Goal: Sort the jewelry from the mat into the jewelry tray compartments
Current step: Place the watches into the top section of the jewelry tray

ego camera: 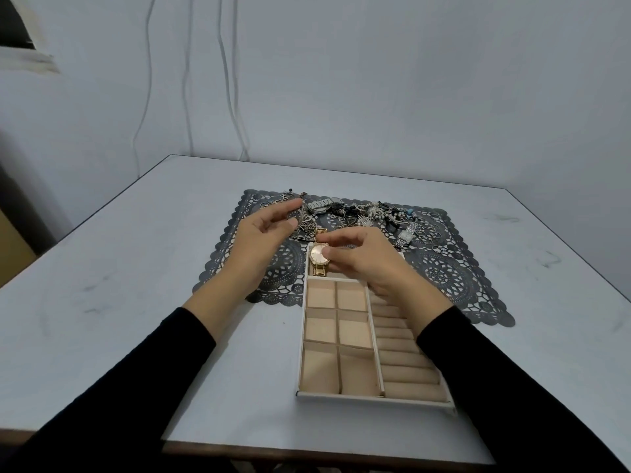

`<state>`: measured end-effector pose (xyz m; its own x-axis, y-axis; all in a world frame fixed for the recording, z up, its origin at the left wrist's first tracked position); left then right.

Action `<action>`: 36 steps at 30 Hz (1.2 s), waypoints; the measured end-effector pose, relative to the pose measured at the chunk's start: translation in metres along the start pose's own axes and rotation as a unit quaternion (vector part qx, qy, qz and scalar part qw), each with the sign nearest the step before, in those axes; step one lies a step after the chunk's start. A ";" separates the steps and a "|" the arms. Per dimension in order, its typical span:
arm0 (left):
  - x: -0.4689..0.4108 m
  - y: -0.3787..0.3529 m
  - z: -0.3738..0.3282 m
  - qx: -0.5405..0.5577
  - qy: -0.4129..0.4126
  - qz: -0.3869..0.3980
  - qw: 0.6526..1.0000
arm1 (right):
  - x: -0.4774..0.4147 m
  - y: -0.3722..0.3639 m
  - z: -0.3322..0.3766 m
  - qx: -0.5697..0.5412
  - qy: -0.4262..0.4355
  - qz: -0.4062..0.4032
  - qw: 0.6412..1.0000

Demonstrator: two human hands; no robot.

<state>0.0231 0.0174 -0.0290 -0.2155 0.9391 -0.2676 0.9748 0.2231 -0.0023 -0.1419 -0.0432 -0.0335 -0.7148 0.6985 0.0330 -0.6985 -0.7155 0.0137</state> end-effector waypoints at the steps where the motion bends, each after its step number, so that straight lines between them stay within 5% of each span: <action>1: 0.000 0.000 0.001 0.000 0.001 0.000 1.000 | 0.000 0.000 0.000 0.009 0.004 -0.002 1.000; 36: 0.000 0.002 0.008 0.027 0.008 -0.010 1.000 | -0.004 0.002 -0.008 0.215 0.016 -0.040 0.976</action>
<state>0.0257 0.0158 -0.0365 -0.2354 0.9386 -0.2522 0.9719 0.2279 -0.0590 -0.1407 -0.0480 -0.0416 -0.6647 0.7469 -0.0171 -0.6784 -0.5937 0.4327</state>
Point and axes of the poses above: each hand's wrist, its own x-axis away from the middle knuckle, its own y-axis out of the back of the hand, z = x × y, the point moved 3 cm from there along -x, towards the middle knuckle, and after that the axes turned 12 degrees about z, right-handed, at the moved point
